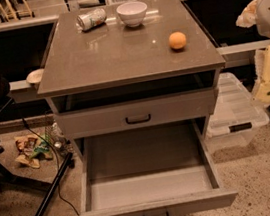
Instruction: Place orange into middle drawer
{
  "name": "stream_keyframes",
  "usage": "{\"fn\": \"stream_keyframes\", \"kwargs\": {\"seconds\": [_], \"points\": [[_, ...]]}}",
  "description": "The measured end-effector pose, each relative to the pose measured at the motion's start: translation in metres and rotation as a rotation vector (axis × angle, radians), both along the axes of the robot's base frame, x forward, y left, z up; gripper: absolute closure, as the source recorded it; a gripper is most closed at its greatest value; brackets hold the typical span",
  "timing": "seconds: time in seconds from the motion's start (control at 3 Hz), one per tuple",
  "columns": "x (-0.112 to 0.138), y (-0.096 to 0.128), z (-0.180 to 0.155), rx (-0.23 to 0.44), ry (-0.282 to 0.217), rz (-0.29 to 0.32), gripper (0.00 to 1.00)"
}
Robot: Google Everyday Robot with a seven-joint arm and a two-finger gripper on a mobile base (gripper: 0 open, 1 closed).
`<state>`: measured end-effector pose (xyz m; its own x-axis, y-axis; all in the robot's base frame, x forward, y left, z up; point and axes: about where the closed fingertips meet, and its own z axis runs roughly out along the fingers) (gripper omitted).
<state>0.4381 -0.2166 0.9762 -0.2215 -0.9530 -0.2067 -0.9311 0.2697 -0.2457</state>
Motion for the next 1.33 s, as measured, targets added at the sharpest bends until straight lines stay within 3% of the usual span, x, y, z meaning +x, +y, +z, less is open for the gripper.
{"fn": "stream_keyframes", "kwargs": {"seconds": [0.33,1.0,1.33], "points": [[0.000,0.000,0.000,0.000,0.000,0.000,0.00],[0.102,0.000,-0.032,0.302,-0.078,-0.098,0.00],[0.102,0.000,-0.032,0.302,-0.078,-0.098,0.00]]}}
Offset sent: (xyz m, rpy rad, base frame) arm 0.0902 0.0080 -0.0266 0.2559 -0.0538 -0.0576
